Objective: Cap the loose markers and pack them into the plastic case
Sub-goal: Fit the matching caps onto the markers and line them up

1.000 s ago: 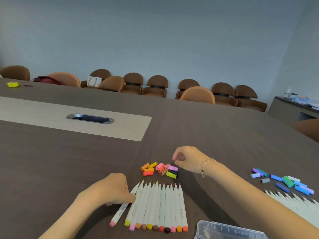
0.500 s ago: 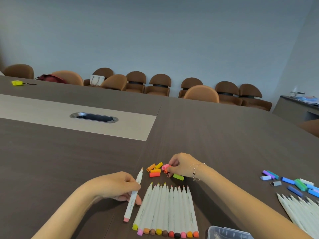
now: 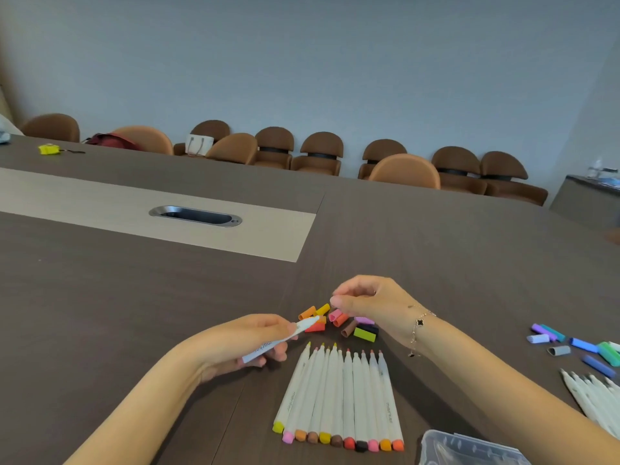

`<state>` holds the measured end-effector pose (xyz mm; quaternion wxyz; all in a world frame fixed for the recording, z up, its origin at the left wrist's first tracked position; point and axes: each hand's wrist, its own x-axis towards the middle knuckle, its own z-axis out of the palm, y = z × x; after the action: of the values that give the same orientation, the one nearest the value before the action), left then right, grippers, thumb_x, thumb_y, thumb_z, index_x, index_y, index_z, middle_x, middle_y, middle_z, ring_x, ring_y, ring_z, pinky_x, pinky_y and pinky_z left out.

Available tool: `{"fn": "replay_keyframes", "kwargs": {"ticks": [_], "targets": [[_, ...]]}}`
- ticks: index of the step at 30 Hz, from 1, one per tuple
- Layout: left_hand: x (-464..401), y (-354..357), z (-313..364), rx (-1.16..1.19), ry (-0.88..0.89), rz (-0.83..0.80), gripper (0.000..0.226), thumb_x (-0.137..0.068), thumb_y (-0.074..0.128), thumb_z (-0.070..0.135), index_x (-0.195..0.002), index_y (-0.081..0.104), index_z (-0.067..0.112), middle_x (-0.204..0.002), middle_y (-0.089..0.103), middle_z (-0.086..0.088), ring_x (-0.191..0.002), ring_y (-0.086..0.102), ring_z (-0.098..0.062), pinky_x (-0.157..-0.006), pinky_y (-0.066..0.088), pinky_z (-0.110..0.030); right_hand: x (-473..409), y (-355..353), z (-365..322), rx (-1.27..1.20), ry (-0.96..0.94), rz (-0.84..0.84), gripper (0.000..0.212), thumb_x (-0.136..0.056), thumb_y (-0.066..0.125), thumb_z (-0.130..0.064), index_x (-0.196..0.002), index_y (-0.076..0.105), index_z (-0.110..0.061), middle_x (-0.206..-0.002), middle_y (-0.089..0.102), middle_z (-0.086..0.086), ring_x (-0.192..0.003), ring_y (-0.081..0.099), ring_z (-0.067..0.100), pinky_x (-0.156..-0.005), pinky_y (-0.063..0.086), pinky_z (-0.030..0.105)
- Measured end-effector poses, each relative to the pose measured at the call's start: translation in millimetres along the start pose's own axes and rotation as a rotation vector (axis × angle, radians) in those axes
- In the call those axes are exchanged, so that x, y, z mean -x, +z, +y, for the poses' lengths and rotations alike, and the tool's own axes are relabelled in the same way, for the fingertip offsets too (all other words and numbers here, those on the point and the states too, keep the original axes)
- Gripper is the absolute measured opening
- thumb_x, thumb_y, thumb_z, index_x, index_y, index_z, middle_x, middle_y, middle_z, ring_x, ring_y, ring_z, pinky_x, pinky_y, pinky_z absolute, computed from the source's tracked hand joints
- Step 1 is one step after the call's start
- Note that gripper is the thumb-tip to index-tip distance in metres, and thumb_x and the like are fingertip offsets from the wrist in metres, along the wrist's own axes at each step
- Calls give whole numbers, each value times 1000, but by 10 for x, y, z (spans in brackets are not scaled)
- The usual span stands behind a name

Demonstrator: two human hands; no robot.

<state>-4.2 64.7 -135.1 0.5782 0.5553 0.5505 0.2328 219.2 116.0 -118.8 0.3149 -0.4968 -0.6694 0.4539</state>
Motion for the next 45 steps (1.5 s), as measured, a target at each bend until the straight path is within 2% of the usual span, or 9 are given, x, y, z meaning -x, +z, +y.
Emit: {"fn": "replay_keyframes", "kwargs": {"ticks": [3, 6, 10, 13, 20, 31, 35, 40, 45], "targets": [[-6, -8, 8, 36, 6, 12, 26, -93, 55, 35, -107, 64, 14, -74, 56, 1, -63, 51, -7, -57, 42, -17, -21, -28, 53, 17, 67, -10, 18, -79, 73, -29, -88, 72, -13, -84, 73, -1, -82, 69, 13, -81, 56, 30], [-10, -15, 9, -10, -3, 7, 26, -94, 53, 34, -108, 63, 14, -74, 55, 0, -60, 47, -7, -54, 39, -16, -18, -30, 76, 35, 150, -29, 17, -77, 76, -23, -91, 69, -17, -78, 73, -4, -74, 69, 9, -70, 55, 20], [-19, -12, 16, -16, -5, 8, 25, -95, 53, 32, -109, 62, 13, -75, 54, 0, -59, 45, -8, -53, 38, -16, 0, -71, 57, -246, 214, -82, 18, -83, 69, -12, -101, 70, -10, -88, 73, 3, -76, 70, 8, -66, 53, 17], [-25, -6, 20, 5, 7, 1, 22, -94, 55, 27, -109, 65, 15, -74, 57, 1, -54, 44, -7, -51, 37, -14, 39, -52, 51, -332, 204, -110, 16, -86, 65, -9, -100, 70, -7, -89, 72, 4, -78, 69, 10, -65, 53, 16], [5, -45, 13, -9, 45, -36, 22, -92, 57, 28, -107, 69, 17, -73, 60, 2, -51, 45, -6, -50, 38, -14, 48, -10, 49, -275, 130, -69, 21, -84, 66, -12, -105, 71, -10, -102, 71, 7, -93, 70, 15, -71, 55, 17], [57, -23, 68, -42, 74, -58, 24, -93, 56, 28, -108, 69, 16, -70, 61, 6, -52, 45, -6, -52, 39, -13, 117, -24, -11, -172, 65, -100, 19, -88, 62, -13, -105, 71, -12, -92, 73, 0, -88, 68, 12, -72, 54, 17], [61, -6, 65, -39, 93, -59, 24, -94, 54, 28, -110, 68, 16, -73, 60, 4, -53, 43, -6, -54, 40, -14, 127, 37, -35, -116, 53, -122, 15, -85, 65, -15, -98, 74, -16, -92, 73, 3, -87, 67, 13, -81, 56, 24], [90, -15, 95, 45, 162, -69, 26, -95, 52, 25, -111, 67, 11, -65, 54, 7, -50, 33, -6, -49, 33, -14, 88, 62, -113, -148, 7, -123, 18, -85, 66, -15, -101, 74, -11, -84, 72, -1, -74, 67, 7, -64, 52, 14], [132, -81, 152, 89, 83, -32, 25, -95, 53, 22, -110, 69, 10, -68, 53, 3, -50, 37, -6, -50, 36, -15, -14, 155, -173, -171, 31, -131, 16, -85, 67, -13, -98, 74, -9, -82, 71, 2, -68, 65, 7, -65, 51, 15]]}}
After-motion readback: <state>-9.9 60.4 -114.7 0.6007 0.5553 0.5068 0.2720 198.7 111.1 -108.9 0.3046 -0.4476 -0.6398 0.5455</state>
